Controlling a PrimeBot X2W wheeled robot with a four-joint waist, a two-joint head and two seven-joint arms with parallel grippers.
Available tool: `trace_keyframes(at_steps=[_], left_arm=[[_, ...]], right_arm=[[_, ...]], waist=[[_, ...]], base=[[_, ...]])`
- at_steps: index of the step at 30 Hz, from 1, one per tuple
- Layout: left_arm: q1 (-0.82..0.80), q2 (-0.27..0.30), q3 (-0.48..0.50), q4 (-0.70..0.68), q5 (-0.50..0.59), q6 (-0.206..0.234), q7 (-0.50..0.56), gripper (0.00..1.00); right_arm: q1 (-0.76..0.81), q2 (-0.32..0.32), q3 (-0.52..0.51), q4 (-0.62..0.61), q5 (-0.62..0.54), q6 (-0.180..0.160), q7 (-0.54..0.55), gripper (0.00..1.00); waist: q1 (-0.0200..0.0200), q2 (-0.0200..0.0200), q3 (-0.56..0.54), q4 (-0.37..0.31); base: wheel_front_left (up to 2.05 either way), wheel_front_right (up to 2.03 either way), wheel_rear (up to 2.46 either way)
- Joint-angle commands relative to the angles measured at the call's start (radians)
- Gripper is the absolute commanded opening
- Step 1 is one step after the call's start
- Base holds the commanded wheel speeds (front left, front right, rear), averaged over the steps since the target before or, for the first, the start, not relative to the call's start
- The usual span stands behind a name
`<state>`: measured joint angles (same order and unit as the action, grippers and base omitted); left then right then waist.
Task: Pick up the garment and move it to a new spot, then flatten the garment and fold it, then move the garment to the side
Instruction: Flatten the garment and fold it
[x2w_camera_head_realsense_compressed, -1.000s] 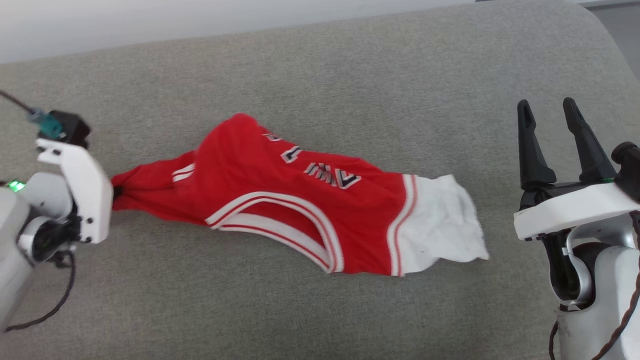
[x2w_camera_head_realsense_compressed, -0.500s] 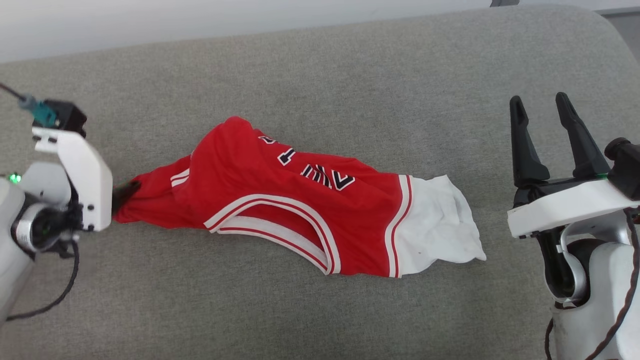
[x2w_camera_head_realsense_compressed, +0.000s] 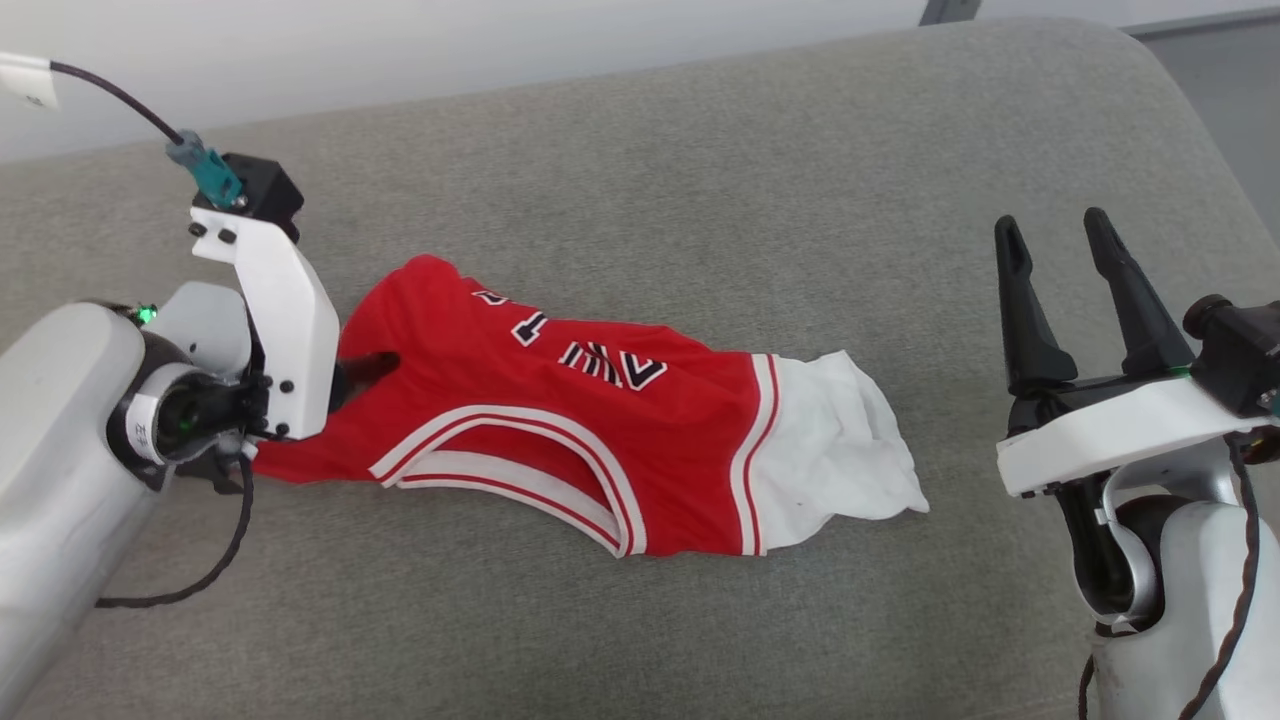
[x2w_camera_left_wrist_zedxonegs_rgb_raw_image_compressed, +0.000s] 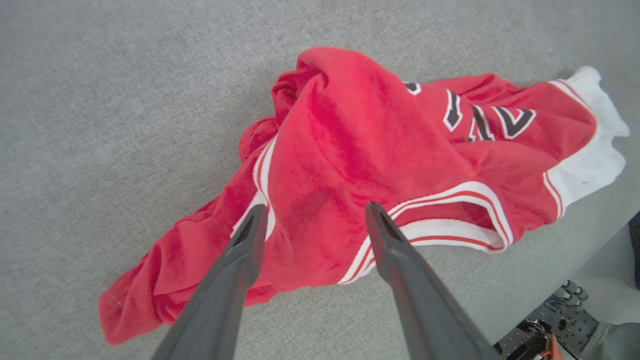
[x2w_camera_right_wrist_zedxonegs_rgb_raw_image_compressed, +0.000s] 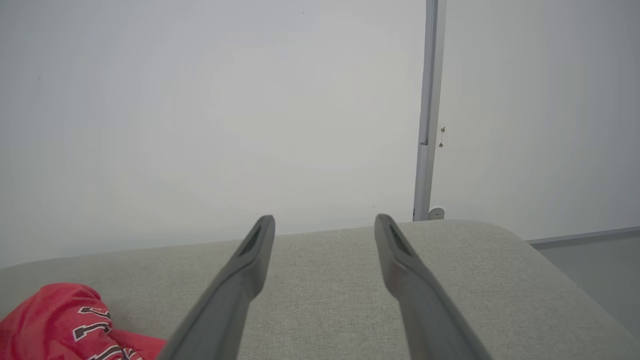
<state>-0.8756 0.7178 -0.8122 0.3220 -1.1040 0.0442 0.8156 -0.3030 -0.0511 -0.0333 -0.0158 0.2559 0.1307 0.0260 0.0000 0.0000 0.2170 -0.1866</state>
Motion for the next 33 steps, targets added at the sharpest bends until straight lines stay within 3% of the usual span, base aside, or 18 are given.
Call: trace_keyframes(at_steps=[1, 9, 10, 11, 22, 33], left_arm=[[0.016, 0.0, -0.005, -0.001, 0.005, 0.009, -0.003, 1.0], [0.047, 0.0, -0.026, 0.053, 0.037, 0.004, -0.046, 1.0], [0.048, -0.003, -0.025, 0.062, 0.033, 0.002, -0.049, 0.71], [0.045, -0.005, -0.025, 0.067, 0.035, -0.003, -0.053, 0.0], [-0.048, -0.037, -0.027, -0.05, 0.049, -0.035, -0.033, 0.0], [-0.036, -0.144, -0.117, -0.195, 0.065, -0.083, -0.004, 0.0]], right_arm=[[0.005, 0.0, 0.002, 0.001, 0.0, 0.0, -0.003, 1.0], [0.009, 0.0, 0.012, 0.005, 0.016, 0.0, -0.006, 1.0], [0.008, 0.0, 0.011, 0.005, 0.016, 0.0, -0.007, 1.0], [0.008, 0.0, 0.009, 0.005, 0.019, 0.0, -0.008, 1.0], [0.002, 0.0, -0.014, -0.002, 0.016, 0.0, -0.01, 1.0], [-0.02, 0.0, 0.0, 0.009, 0.035, 0.0, -0.027, 1.0]], waist=[[0.0, 0.0, 0.005, -0.012], [0.0, 0.0, 0.02, -0.041], [0.0, 0.0, 0.021, -0.042], [0.0, 0.0, 0.023, -0.042], [0.0, 0.0, 0.025, -0.033], [0.0, 0.0, 0.057, -0.069]], base=[[0.0, 0.0, 0.0], [0.0, 0.0, 0.0], [0.0, 0.0, 0.0], [0.0, 0.0, 0.0], [0.0, 0.0, 0.0], [0.0, 0.0, 0.0]])
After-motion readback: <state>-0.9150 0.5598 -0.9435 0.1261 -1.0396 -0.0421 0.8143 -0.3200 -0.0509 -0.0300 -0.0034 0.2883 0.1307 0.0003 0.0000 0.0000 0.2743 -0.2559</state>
